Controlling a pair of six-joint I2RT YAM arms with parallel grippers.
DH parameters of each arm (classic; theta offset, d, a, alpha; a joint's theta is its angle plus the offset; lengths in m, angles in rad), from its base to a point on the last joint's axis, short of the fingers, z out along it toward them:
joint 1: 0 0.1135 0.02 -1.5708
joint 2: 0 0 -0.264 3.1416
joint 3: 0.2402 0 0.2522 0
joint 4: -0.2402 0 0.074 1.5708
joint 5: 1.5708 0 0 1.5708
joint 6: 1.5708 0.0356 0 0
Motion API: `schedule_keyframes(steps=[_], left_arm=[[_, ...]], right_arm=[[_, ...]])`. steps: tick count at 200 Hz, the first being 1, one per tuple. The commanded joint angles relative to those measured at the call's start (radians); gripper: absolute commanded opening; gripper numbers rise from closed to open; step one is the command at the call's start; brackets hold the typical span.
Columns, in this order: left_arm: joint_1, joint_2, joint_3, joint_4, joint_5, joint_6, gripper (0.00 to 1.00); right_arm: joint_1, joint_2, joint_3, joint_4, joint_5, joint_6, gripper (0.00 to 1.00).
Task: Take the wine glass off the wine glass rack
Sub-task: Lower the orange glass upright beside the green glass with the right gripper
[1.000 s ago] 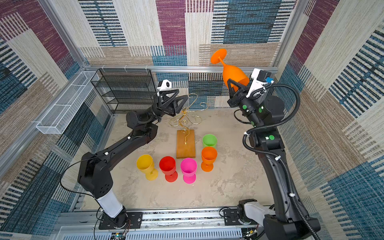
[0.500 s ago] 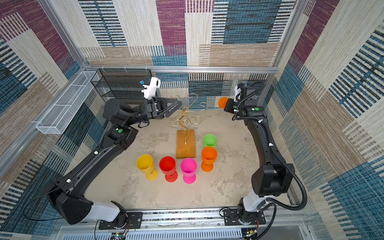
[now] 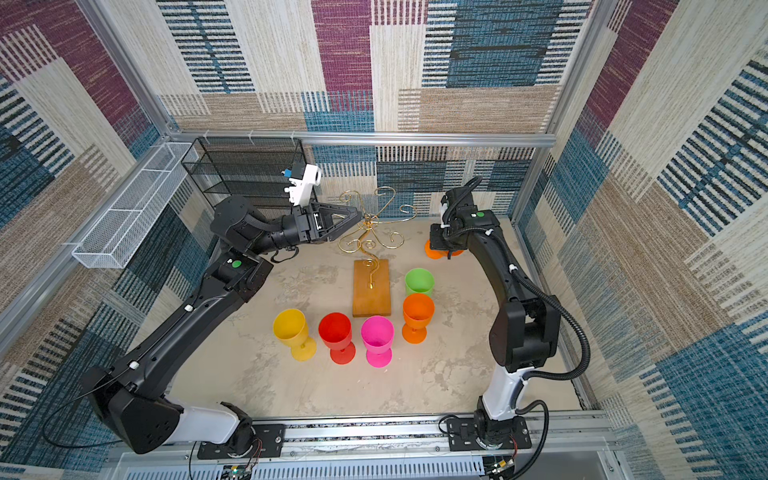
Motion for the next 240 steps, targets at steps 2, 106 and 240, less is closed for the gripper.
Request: schedule_keyframes(steps=[2,106,240], left_arm=[[0.006,-0.003,-0.01,0.06,0.033,-0.016,0.57],[0.031,-0.024,0.002,-0.035,0.036,0.05,0.57],[0.032,0.009,0.02,-0.018,0.064,0.024,0.57]], right_arm=[[0.021,0.017,0.004,-0.036,0.029,-0.022,0.0],[0.068,0.062,0.01,-0.097,0.014,-0.042,0.0],[0.083,0.116,0.074,-0.156,0.003,-0.065,0.02]])
